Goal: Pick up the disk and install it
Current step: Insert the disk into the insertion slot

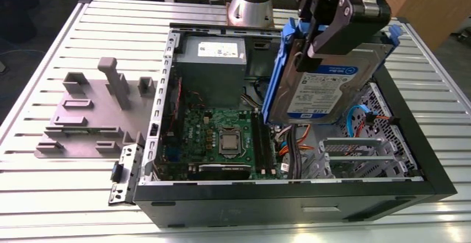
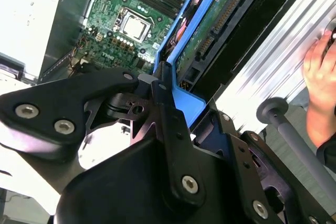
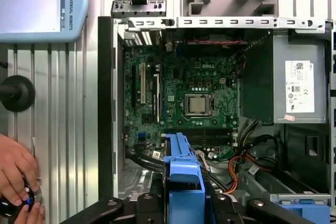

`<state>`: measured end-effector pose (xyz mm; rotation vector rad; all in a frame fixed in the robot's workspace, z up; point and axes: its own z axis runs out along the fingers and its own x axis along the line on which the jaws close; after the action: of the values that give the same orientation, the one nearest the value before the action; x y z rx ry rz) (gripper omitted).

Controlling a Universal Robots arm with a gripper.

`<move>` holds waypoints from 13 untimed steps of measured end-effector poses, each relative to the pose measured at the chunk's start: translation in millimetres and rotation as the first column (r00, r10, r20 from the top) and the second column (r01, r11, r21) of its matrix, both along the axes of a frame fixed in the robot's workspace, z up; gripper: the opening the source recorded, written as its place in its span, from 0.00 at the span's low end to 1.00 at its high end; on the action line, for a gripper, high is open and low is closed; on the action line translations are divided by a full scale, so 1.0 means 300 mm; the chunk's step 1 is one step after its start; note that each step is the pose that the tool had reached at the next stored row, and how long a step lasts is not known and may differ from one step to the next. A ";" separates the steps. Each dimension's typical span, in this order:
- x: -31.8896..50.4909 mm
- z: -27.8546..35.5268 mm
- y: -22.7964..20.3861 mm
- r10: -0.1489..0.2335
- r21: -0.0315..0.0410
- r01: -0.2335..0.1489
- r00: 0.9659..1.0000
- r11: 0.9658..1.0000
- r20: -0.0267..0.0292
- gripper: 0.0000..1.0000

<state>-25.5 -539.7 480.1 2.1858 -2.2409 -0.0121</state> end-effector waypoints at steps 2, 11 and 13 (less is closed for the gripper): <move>0.006 -0.003 -0.008 0.000 0.000 0.000 1.000 1.000 0.000 0.36; 0.037 -0.013 -0.041 0.000 0.000 0.000 1.000 1.000 0.000 0.36; 0.049 -0.015 -0.046 0.000 0.000 0.000 1.000 1.000 0.000 0.36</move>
<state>-10.8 -553.3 475.5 2.1859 -2.2410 -0.0122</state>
